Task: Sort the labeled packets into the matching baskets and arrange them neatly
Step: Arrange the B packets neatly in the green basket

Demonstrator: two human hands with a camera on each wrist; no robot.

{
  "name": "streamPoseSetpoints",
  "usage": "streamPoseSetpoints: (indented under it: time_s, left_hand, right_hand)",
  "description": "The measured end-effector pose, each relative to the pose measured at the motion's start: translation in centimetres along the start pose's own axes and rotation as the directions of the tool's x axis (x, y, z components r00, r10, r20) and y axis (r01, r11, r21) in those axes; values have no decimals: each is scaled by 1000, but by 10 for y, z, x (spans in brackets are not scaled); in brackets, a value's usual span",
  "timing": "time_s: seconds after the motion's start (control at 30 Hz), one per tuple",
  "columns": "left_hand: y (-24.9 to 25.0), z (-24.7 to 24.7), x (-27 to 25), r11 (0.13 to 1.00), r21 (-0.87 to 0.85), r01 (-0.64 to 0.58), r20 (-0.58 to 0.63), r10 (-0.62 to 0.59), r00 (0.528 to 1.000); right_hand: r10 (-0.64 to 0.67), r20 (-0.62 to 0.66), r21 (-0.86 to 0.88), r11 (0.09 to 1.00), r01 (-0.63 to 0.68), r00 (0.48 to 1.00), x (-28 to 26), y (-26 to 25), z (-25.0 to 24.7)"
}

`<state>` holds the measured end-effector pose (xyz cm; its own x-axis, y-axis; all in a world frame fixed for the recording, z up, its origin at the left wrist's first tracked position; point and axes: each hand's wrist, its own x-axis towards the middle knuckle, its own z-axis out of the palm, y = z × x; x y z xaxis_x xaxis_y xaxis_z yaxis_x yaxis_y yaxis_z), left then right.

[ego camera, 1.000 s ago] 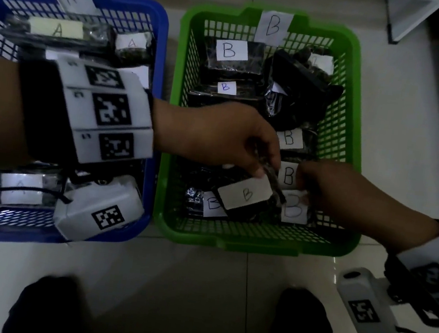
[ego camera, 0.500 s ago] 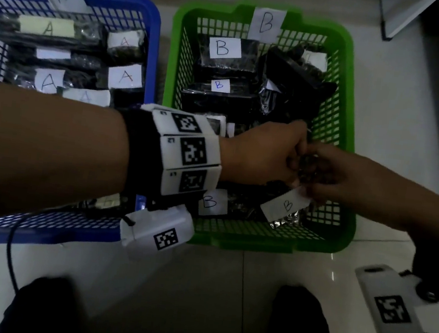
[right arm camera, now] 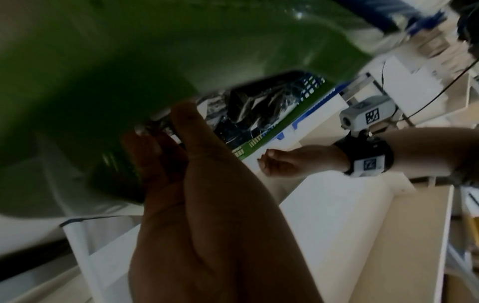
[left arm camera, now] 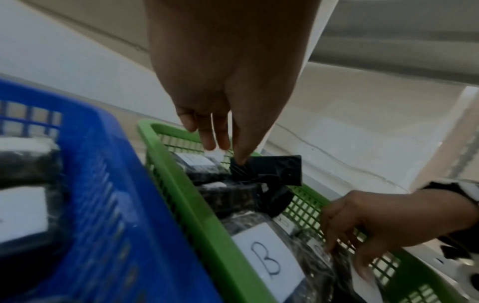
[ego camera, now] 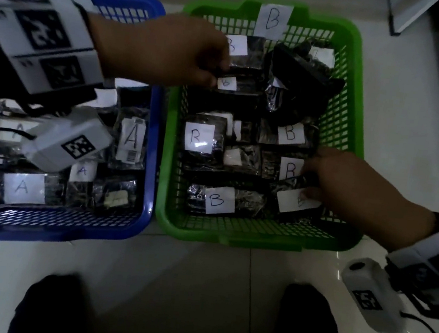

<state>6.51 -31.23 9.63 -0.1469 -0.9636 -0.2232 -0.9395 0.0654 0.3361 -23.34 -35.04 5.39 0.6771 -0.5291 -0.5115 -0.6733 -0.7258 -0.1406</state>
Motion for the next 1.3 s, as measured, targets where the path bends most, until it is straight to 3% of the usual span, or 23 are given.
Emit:
streamPoseSetpoints:
  time_s: [0.1,0.17,0.23,0.37,0.5,0.67,0.77,0.9,0.97,1.1,1.3]
  left_hand:
    - [-6,6,-12,996,74,-48,246,28,969]
    - [-5,17,-21,956,262,-130,314,43,949]
    - [-5,25,-26,915,365,-171,282,66,957]
    - [-5,24,-28,929,333,-161,247,79,966]
    - [8,27,-31,921,362,-147,247,57,967]
    - [24,42,-42,820,505,-268,155,219,963]
    - [42,43,-49,861,389,-328,135,299,945]
    - [63,68,-55,890,302,-342,339,234,911]
    - [68,75,-57,890,286,-354,372,237,897]
    - [62,83,-59,869,273,-414,183,375,909]
    - [61,82,-61,979,51,-198,297,175,939]
  right_hand:
    - [50,26,75,996,-52,998,5,0,-10]
    - [85,41,123,988,-90,996,8,0,-17]
    - [112,57,143,983,-119,992,10,-1,-22]
    - [77,121,49,995,-84,990,13,-3,-14]
    - [42,74,58,997,-46,996,8,-3,0]
    - [22,-6,134,991,-21,1000,3,-6,-1]
    - [-24,-7,51,998,24,1000,6,-4,2]
    - [-42,-7,35,998,43,999,4,-2,7]
    - [-49,-27,31,998,50,998,3,-2,9]
    - [-52,-57,23,998,53,997,2,-2,12]
    - [-42,-65,72,996,46,997,0,-3,14]
